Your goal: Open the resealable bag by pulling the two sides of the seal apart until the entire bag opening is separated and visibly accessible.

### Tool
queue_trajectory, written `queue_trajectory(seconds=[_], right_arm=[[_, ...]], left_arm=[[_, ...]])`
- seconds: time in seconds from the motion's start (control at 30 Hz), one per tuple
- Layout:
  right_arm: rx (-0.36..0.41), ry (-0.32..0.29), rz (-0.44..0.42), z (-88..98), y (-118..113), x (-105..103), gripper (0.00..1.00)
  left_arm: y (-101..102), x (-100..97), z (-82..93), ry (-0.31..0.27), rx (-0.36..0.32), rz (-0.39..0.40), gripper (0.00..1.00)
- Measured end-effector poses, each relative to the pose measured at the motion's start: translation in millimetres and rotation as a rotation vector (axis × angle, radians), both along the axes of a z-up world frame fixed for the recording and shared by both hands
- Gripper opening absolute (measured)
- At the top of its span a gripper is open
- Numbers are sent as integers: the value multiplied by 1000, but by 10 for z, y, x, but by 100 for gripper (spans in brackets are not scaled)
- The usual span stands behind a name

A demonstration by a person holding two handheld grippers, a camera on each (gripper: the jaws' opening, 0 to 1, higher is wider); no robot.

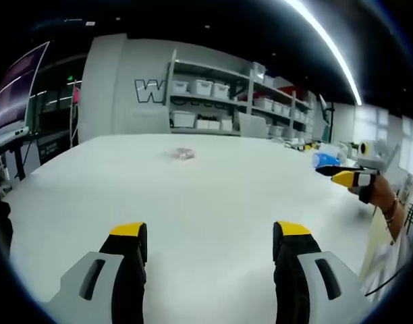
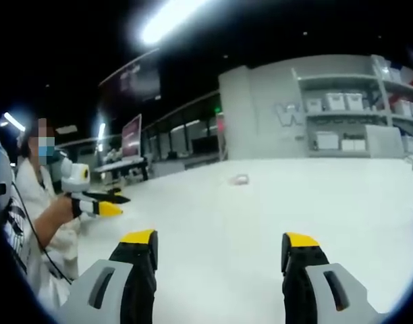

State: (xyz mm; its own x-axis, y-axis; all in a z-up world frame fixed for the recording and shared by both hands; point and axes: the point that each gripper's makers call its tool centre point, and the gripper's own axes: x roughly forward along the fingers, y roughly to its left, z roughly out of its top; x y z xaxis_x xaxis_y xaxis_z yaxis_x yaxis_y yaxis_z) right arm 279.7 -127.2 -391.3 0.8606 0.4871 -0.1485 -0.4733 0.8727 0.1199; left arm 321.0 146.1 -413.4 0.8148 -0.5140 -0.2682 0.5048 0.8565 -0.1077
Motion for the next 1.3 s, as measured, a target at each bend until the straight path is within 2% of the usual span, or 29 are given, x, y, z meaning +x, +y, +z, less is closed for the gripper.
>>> queue_trajectory(seconds=[0.73,1.3], right_arm=[[-43,7,43,20,126,167,70],[-85,14,40,-7,179,289,67]], left_arm=[[57,40,15,-4,-1,3,74],[101,100,-1,-4,-6,6,74]])
